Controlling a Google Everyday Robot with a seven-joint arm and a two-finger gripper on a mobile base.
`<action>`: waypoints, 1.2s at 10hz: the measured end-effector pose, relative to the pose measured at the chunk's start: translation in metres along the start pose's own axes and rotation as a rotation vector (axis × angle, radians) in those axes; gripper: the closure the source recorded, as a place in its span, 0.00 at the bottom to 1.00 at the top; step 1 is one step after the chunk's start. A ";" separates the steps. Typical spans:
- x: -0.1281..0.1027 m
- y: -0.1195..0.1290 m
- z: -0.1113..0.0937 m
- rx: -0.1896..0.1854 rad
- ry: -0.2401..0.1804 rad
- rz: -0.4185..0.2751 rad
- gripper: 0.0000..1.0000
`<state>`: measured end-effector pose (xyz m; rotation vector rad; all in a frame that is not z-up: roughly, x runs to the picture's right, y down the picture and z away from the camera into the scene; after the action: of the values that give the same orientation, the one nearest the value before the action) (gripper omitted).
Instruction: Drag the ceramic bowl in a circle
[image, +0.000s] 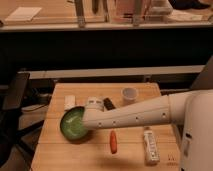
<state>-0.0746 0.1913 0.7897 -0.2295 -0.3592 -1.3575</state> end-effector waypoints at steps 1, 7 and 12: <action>0.000 0.000 -0.001 0.000 0.001 -0.005 0.97; 0.002 0.004 -0.003 0.007 0.004 -0.033 0.97; 0.006 0.008 -0.004 0.010 0.007 -0.048 0.97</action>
<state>-0.0648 0.1860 0.7892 -0.2090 -0.3674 -1.4035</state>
